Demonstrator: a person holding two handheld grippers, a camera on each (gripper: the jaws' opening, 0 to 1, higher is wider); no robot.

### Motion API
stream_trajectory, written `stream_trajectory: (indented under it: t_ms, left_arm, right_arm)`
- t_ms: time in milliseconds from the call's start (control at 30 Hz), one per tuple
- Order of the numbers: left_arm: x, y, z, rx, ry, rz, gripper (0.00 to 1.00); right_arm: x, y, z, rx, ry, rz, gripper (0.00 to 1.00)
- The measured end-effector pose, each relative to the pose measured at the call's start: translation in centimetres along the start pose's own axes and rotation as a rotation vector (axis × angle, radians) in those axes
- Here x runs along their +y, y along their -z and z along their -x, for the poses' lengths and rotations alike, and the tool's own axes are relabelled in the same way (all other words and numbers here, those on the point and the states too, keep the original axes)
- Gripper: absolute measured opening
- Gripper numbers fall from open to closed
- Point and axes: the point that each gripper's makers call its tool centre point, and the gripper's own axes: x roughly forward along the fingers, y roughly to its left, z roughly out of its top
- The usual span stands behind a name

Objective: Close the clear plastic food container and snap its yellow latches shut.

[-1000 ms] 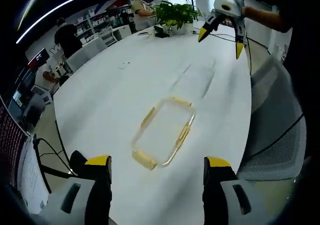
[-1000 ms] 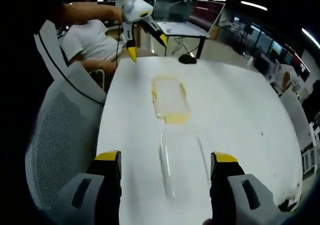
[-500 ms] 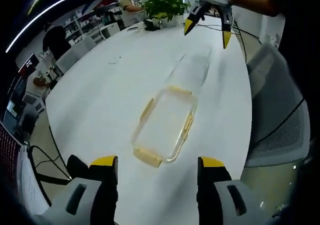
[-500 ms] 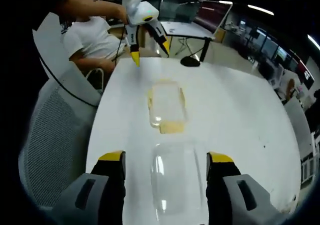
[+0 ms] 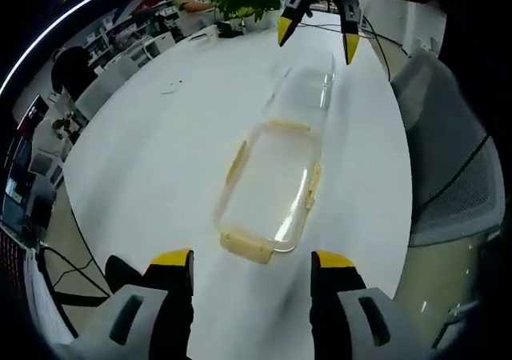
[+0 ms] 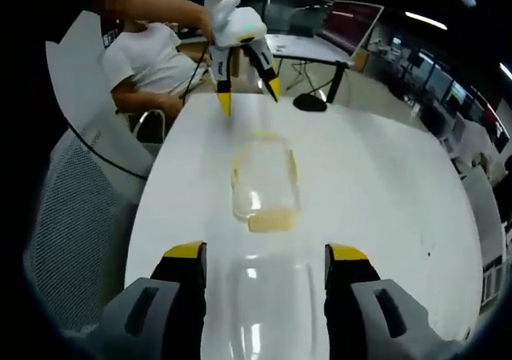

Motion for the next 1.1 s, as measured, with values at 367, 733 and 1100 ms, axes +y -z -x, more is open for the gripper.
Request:
stream_trajectory:
  t_ms: [367,733,1100]
  left_arm:
    - [0.3,1.2,-1.5,0.039,0.032,-0.058,0.50]
    - [1.0,1.5,-2.9,0.046,0.061,-0.099,0.47]
    - [0.9,1.6,-4.2,0.044,0.107,-0.141,0.47]
  right_arm:
    - [-0.3,0.0,-3.0,0.025,-0.030,0.022,0.52]
    - [-0.8,0.5,-5.8,0.070,-0.057,0.037,0.51]
    - [-0.8,1.0,-7.8,0.100,-0.088,0.048,0.49]
